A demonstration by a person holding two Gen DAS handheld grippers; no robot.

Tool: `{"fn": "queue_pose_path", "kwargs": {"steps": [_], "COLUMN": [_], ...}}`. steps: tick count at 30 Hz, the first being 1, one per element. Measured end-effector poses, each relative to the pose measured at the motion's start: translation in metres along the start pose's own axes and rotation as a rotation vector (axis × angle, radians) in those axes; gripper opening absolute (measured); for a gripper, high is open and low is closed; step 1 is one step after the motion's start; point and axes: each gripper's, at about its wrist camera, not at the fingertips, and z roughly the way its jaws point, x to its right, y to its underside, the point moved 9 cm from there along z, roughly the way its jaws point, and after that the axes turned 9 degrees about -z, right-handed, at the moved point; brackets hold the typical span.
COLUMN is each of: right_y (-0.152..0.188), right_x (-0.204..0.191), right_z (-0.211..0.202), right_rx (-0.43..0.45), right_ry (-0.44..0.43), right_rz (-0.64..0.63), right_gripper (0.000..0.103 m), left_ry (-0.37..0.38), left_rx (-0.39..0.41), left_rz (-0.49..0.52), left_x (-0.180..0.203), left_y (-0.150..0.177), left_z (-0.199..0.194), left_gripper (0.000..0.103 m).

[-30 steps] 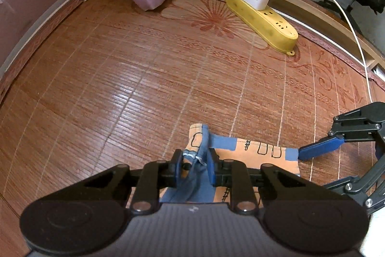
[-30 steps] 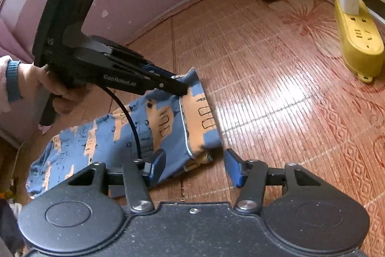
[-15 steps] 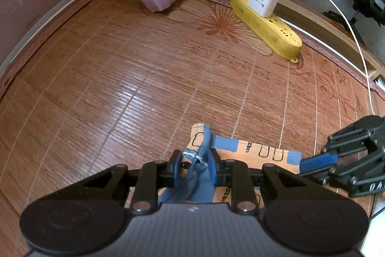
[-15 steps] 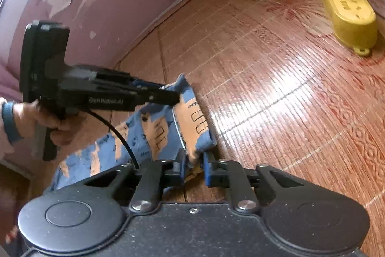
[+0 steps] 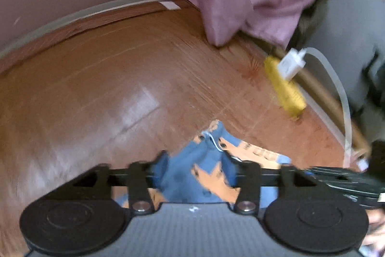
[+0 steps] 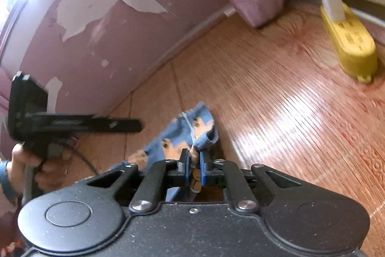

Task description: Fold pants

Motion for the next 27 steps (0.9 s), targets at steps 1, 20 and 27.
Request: {"fn": "queue_pose_path", "kwargs": {"steps": [1,20,27], "right_y": [-0.002,0.119,0.140], "right_x": [-0.009,-0.227,-0.220], "right_z": [-0.001,0.057,0.054], "right_rx": [0.011,-0.093,-0.089], "right_ry": [0.003,0.078,0.065], "right_rz": [-0.033,-1.068,-1.090], "right_gripper": [0.009,0.007,0.012], "left_ry": [0.035,0.350,0.331], "left_rx": [0.013,0.068,0.058], "left_rz": [-0.038,-0.515,-0.544], "left_x": [-0.006,-0.126,-0.128], "left_y": [0.006,0.097,0.099], "left_z": [-0.012,-0.060,-0.048], "left_gripper": [0.068,0.076,0.073]}}
